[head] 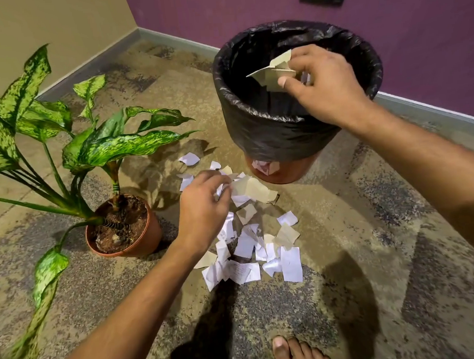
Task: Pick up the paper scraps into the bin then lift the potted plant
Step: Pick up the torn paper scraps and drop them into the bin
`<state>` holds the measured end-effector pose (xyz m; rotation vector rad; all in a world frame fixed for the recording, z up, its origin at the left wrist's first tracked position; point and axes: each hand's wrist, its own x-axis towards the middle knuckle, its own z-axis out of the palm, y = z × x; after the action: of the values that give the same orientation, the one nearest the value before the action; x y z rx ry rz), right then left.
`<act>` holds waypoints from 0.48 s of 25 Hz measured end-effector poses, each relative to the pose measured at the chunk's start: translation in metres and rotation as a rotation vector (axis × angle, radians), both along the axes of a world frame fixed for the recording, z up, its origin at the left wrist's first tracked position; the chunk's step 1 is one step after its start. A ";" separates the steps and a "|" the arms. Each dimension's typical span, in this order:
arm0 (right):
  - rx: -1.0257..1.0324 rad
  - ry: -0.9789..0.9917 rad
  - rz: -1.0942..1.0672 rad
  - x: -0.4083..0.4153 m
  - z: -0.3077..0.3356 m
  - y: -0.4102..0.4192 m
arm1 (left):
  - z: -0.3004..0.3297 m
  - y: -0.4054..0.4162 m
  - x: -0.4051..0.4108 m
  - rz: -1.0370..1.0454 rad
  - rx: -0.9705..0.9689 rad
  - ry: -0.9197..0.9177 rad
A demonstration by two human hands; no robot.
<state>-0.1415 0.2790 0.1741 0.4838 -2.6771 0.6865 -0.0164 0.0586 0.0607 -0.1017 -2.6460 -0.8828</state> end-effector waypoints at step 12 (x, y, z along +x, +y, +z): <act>-0.215 0.194 0.003 0.023 0.003 0.009 | 0.100 0.046 -0.046 -0.041 0.129 0.426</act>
<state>-0.1183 0.2881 0.1771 0.4706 -2.3896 0.8689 -0.0621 0.1049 0.1611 -0.2800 -2.1948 -0.9254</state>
